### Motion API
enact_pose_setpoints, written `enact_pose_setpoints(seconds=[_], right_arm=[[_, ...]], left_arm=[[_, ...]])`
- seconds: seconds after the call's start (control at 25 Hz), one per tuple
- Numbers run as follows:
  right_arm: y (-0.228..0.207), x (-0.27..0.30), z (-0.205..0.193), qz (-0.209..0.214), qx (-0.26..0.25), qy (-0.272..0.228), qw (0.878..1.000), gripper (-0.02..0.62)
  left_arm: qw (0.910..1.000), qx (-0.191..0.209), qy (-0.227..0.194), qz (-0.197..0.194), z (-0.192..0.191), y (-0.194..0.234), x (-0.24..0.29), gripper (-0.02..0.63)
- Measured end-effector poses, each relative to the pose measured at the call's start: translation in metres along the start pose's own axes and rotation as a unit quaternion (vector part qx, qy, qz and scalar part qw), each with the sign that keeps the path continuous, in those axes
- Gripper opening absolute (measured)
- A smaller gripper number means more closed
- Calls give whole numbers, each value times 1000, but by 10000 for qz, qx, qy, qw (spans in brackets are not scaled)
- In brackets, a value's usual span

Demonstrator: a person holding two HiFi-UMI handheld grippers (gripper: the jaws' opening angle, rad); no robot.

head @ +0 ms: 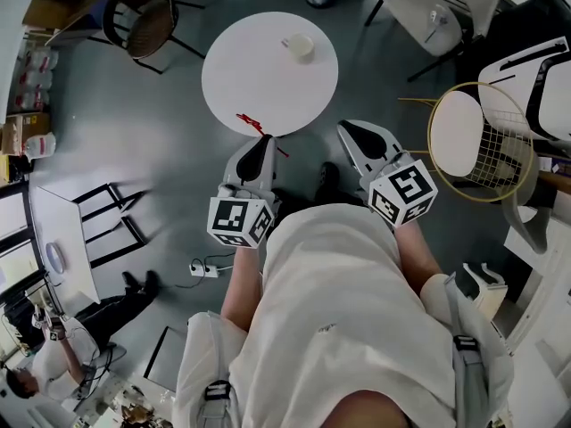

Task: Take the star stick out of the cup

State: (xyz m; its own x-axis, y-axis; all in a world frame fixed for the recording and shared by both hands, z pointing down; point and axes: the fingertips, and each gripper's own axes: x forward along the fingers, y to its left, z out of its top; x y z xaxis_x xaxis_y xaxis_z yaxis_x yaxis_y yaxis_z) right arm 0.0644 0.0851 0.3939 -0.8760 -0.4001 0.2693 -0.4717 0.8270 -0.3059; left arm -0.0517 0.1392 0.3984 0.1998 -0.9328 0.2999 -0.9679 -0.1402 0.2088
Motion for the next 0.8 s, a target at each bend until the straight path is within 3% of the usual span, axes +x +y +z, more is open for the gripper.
enact_pose_setpoints(seconds=[0.8], right_arm=[[15,3,-9,68,-88,142,9998,6]], left_arm=[[9998,-73,-53,191,-7,13,-21,17]])
